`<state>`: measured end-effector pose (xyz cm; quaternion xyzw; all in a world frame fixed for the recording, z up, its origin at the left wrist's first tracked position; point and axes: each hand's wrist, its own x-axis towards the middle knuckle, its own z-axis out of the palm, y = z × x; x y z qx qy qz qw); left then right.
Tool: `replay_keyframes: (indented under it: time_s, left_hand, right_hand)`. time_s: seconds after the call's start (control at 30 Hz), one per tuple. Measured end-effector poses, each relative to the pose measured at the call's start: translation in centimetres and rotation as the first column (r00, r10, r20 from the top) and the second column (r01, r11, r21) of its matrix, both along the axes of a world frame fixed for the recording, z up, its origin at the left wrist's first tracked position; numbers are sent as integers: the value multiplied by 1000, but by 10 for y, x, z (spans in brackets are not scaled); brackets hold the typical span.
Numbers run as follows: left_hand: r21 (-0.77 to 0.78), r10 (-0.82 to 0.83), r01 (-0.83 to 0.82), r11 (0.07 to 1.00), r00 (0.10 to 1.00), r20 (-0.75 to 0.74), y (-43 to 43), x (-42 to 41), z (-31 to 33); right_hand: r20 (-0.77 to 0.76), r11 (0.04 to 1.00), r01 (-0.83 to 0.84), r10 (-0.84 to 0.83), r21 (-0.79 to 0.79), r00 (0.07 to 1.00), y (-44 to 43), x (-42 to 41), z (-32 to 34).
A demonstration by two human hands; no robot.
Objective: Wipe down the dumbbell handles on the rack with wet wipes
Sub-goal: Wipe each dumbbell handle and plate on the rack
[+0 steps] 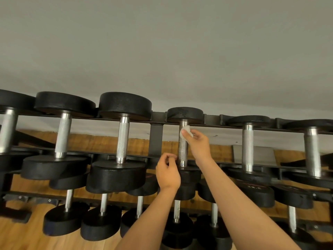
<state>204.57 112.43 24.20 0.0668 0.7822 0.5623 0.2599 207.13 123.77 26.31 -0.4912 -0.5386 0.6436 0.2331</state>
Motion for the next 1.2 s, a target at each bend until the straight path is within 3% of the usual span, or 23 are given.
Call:
replay_keyframes:
  time_s: [0.07, 0.23, 0.33, 0.5, 0.63, 0.8, 0.93, 1.1, 1.2]
  left_hand:
    - [-5, 0, 0, 1000, 1000, 1, -1, 0, 1]
    - [5, -7, 7, 1000, 1000, 2, 0, 0, 0]
    - [2, -6, 6, 1000, 1000, -6, 0, 0, 1]
    - [7, -8, 8, 1000, 1000, -8, 0, 0, 1]
    - [2, -11, 11, 1000, 1000, -7, 0, 1, 1]
    - [2, -9, 9, 1000, 1000, -2, 0, 0, 2]
    - [7, -14, 14, 1000, 1000, -5, -1, 0, 2]
    - [2, -17, 17, 1000, 1000, -2, -1, 0, 1]
    - [0, -18, 18, 1000, 1000, -3, -1, 0, -1]
  right_hand:
    - [19, 996, -87, 87, -28, 996, 4, 0, 5]
    - [27, 998, -54, 53, 24, 998, -8, 17, -8]
    - [42, 985, -170, 170, -4, 984, -8, 16, -4]
    - [102, 990, -138, 133, 39, 986, -2, 21, -8]
    - [225, 938, -335, 309, 87, 924, 0, 29, -9]
    - [209, 956, -266, 236, 127, 949, 3, 22, -4]
    - [324, 896, -426, 370, 124, 871, 0, 44, -11]
    - [312, 853, -514, 467, 87, 828, 7, 39, 0]
    - [389, 806, -589, 523, 66, 758, -2, 51, -3]
